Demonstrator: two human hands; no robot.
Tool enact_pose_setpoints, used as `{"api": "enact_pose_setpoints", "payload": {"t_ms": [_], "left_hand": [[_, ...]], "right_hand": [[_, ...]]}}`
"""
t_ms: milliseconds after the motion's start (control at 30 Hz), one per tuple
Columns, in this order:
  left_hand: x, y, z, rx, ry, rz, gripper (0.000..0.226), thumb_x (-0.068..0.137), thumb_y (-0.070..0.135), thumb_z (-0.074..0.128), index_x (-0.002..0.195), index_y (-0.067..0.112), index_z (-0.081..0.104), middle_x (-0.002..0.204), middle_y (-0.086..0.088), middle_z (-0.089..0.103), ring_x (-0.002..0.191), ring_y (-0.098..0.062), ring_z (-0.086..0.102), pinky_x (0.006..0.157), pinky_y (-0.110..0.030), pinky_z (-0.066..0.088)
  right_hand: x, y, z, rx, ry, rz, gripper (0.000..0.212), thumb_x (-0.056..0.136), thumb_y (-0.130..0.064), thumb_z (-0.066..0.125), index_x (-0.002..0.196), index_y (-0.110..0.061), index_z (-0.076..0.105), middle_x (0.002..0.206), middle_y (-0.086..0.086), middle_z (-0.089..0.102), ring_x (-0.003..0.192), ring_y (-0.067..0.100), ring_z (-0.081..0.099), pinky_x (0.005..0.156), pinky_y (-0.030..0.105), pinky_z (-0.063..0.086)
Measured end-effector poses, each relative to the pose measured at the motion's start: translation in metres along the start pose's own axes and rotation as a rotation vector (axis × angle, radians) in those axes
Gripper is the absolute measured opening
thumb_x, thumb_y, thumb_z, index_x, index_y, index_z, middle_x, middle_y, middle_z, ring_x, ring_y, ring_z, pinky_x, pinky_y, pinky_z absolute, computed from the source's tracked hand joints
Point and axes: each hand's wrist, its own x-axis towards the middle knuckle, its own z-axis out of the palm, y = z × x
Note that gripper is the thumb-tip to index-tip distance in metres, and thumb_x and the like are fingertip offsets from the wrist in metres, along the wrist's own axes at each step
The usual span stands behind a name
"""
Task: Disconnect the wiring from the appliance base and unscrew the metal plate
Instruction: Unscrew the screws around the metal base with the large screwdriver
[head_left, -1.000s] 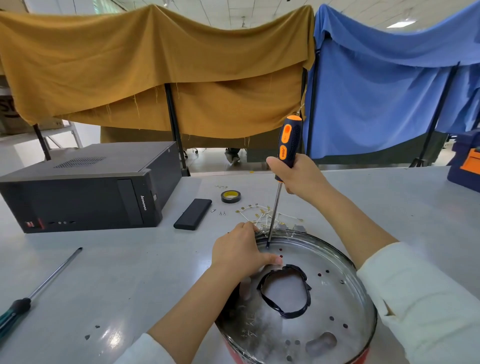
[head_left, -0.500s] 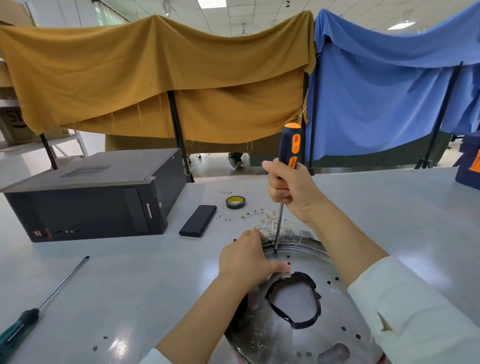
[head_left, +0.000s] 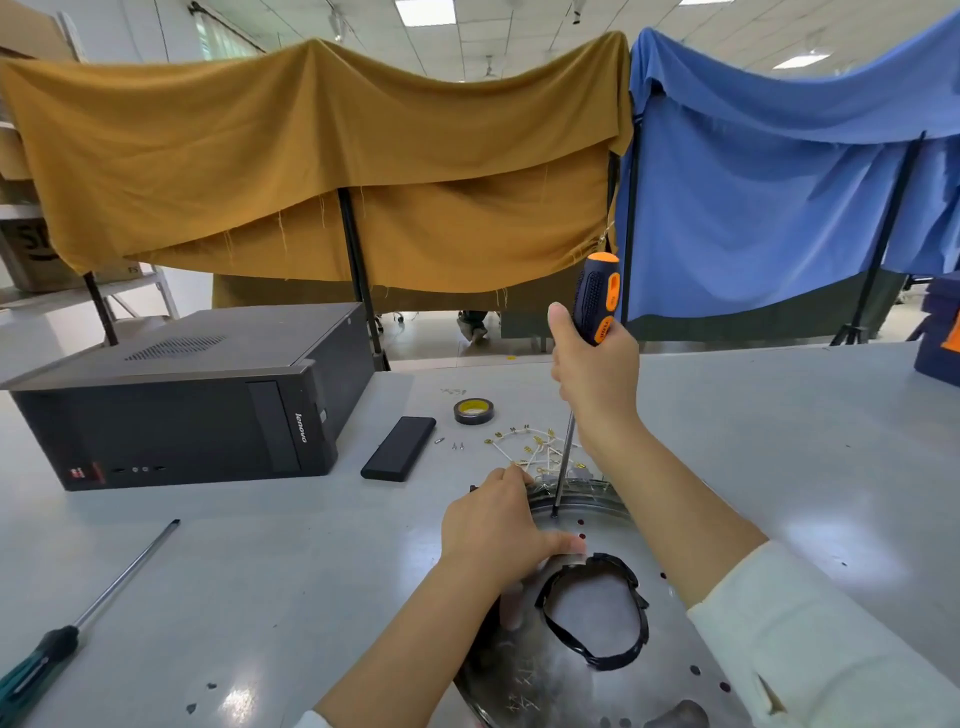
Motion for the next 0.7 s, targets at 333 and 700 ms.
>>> {"api": "enact_pose_setpoints", "payload": {"t_ms": [333, 700], "left_hand": [[0.000, 0.000, 0.001, -0.004, 0.006, -0.005, 0.091, 0.052, 0.081, 0.061, 0.125, 0.029, 0.042, 0.125, 0.013, 0.051, 0.108, -0.012, 0.056, 0.075, -0.027, 0.038], [-0.001, -0.002, 0.001, -0.013, 0.015, 0.006, 0.089, 0.051, 0.082, 0.060, 0.122, 0.031, 0.043, 0.123, 0.013, 0.052, 0.107, -0.013, 0.056, 0.073, -0.027, 0.036]], "right_hand": [[-0.011, -0.006, -0.001, 0.039, -0.287, -0.009, 0.026, 0.089, -0.017, 0.060, 0.071, -0.018, 0.042, 0.054, -0.006, 0.040, 0.042, 0.009, 0.035, 0.039, 0.019, 0.032], [0.005, -0.021, -0.007, 0.240, -0.333, 0.071, 0.027, 0.086, -0.016, 0.063, 0.072, -0.019, 0.041, 0.049, -0.006, 0.036, 0.040, 0.009, 0.029, 0.040, 0.022, 0.026]]}}
